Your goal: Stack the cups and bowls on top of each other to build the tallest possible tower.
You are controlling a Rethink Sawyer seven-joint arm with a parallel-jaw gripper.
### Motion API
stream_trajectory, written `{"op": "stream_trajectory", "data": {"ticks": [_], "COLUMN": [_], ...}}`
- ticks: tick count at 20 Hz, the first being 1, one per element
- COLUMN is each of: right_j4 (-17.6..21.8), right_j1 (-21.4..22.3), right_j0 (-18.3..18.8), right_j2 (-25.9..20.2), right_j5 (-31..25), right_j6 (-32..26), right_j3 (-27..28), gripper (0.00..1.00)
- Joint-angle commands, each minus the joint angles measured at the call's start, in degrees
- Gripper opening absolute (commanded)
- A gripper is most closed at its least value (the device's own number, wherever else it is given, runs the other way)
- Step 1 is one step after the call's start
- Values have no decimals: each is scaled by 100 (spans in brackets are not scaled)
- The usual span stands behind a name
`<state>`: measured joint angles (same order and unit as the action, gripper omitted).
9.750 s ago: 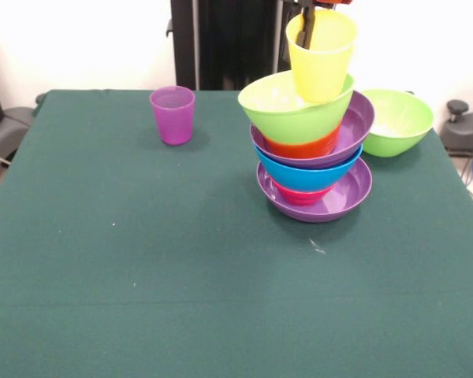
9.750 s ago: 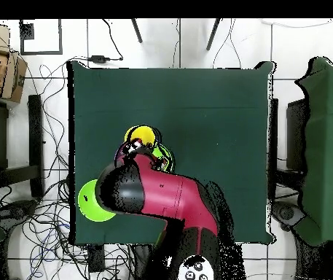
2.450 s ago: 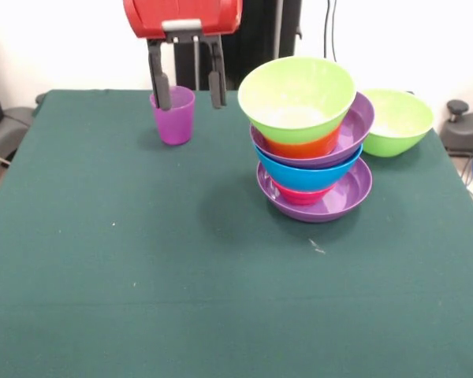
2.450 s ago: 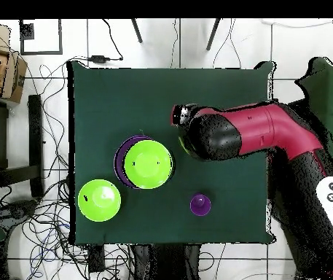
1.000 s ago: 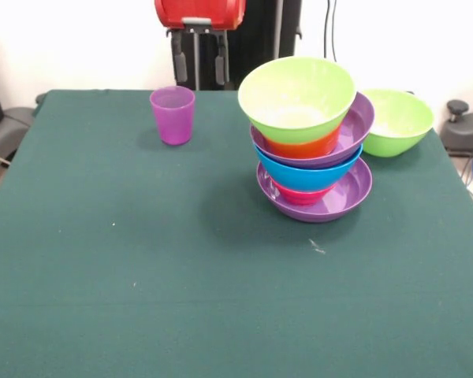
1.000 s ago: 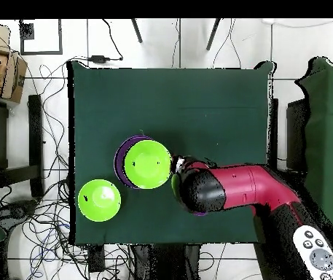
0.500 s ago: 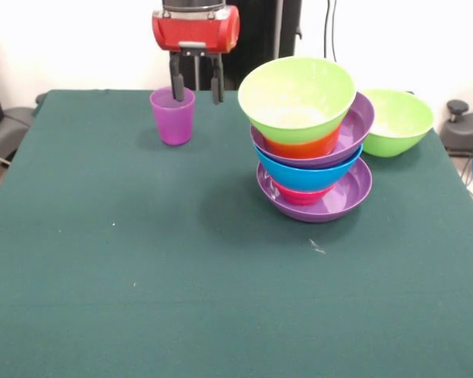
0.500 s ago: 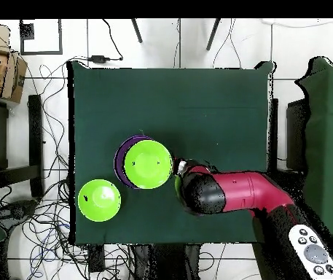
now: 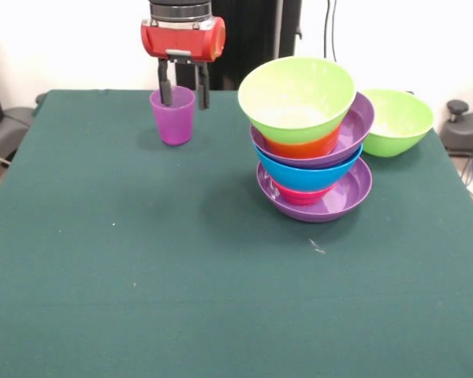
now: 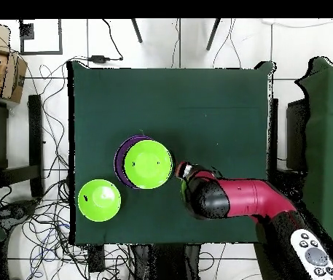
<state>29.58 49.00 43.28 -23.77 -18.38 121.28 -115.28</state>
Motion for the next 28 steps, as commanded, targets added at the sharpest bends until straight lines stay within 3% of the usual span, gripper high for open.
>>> {"op": "stream_trajectory", "data": {"ticks": [1,28], "right_j4": [45,-20], "right_j1": [-354,-1219], "right_j0": [-364,-619], "right_j2": [464,901], "right_j5": [510,1251], "right_j6": [779,575], "right_j3": [-354,49], "gripper": [100,100]}}
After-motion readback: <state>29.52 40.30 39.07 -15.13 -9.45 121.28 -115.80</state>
